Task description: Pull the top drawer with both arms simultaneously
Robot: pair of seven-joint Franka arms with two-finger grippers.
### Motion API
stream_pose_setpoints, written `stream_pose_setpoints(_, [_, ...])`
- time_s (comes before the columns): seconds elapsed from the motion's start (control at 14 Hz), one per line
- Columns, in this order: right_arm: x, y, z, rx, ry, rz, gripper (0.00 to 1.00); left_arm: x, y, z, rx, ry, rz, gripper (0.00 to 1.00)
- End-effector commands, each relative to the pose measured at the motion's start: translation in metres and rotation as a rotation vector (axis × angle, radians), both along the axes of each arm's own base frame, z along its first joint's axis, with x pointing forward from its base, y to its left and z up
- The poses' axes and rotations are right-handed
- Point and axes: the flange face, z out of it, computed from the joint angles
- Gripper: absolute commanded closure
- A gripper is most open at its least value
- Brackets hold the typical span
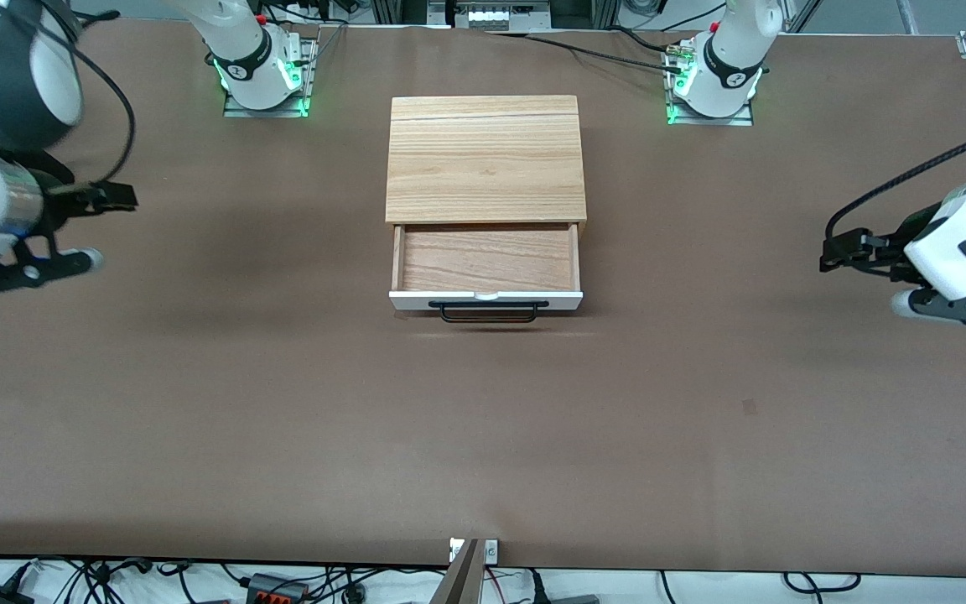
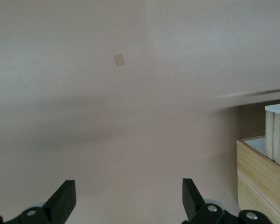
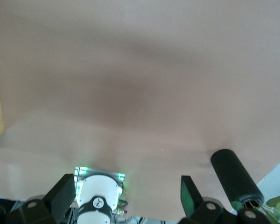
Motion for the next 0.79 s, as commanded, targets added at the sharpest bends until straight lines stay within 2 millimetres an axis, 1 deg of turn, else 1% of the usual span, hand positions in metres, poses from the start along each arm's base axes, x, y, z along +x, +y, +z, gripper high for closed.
stream_pose_setpoints(0.0, [-0.011,-0.019,0.021,0.077,-0.099,-0.033,0.00,-0.011,0.004,0.002,0.023,0.015,0.017,0.00])
stream_pose_setpoints(0.07, [-0.019,-0.030,0.017,0.093,-0.153,-0.043,0.00,-0.019,0.003,0.003,0.028,0.011,0.016,0.00])
stream_pose_setpoints(0.14, [-0.031,-0.034,0.008,0.102,-0.189,-0.056,0.00,-0.031,0.001,-0.002,0.036,-0.005,0.016,0.00])
stream_pose_setpoints(0.21, [-0.044,-0.036,0.002,0.088,-0.227,-0.146,0.00,-0.049,-0.001,-0.006,0.044,-0.041,0.015,0.00])
stream_pose_setpoints(0.29, [-0.052,-0.033,-0.005,0.071,-0.236,-0.212,0.00,-0.066,-0.003,-0.011,0.054,-0.081,0.014,0.00])
stream_pose_setpoints(0.36, [-0.056,-0.029,-0.007,0.065,-0.238,-0.232,0.00,-0.071,-0.004,-0.015,0.056,-0.081,0.014,0.00])
stream_pose_setpoints(0.43, [-0.056,-0.030,-0.006,0.066,-0.242,-0.246,0.00,-0.069,-0.003,-0.012,0.054,-0.087,0.016,0.00])
stream_pose_setpoints(0.5, [-0.056,-0.035,-0.004,0.078,-0.244,-0.275,0.00,-0.064,-0.002,-0.011,0.053,-0.093,0.015,0.00])
stream_pose_setpoints(0.57, [-0.056,-0.040,-0.003,0.114,-0.242,-0.311,0.00,-0.064,-0.002,-0.010,0.053,-0.095,0.016,0.00])
stream_pose_setpoints(0.71, [-0.055,-0.041,-0.001,0.121,-0.248,-0.318,0.00,-0.062,-0.002,-0.010,0.052,-0.098,0.011,0.00])
